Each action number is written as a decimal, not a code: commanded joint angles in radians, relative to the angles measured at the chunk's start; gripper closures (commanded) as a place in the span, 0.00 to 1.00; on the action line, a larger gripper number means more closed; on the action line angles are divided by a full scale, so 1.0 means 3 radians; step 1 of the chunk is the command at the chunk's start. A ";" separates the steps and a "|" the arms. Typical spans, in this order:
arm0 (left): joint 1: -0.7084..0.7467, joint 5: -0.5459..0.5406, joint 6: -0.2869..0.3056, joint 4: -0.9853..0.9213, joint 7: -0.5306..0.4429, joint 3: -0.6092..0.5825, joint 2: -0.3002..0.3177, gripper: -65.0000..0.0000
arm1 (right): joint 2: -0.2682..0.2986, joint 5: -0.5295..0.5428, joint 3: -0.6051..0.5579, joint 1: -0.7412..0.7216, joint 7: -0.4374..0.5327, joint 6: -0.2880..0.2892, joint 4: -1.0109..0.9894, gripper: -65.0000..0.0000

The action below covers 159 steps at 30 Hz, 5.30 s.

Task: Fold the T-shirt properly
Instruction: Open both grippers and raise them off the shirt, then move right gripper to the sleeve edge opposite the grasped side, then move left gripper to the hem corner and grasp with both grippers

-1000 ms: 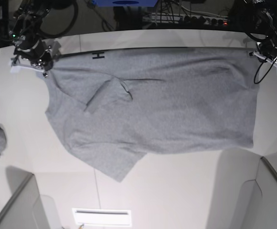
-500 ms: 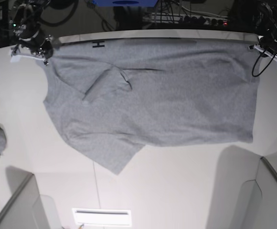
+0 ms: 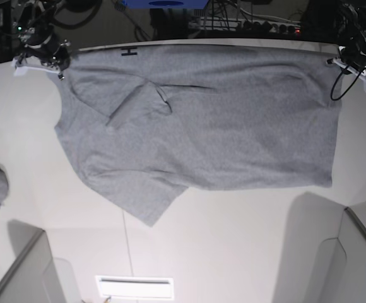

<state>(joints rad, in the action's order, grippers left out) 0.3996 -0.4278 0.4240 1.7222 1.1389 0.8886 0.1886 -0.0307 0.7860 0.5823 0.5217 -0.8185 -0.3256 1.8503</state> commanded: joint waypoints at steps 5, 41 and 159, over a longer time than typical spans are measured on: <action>0.0051 0.0012 -0.0004 0.0062 -0.0035 0.0038 0.0059 1.00 | 0.0033 0.0001 0.0015 0.0023 0.0051 0.0009 0.0054 1.00; -0.0368 0.0007 0.0006 0.0737 -0.0040 0.0503 0.0064 0.75 | 0.0647 -0.0014 -0.0977 -0.1368 0.0071 0.0014 0.0080 0.48; -0.3411 0.0922 -0.0009 -0.3968 -0.1804 -0.1236 0.0750 0.18 | 0.1220 -0.0019 -0.3984 -0.3833 0.1084 0.1937 -0.4329 1.00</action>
<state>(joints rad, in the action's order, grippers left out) -0.5983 -0.1448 0.4149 0.5247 0.5793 0.5201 0.4049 0.3325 0.8116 -0.6041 -0.6369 -0.4026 0.2699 0.5610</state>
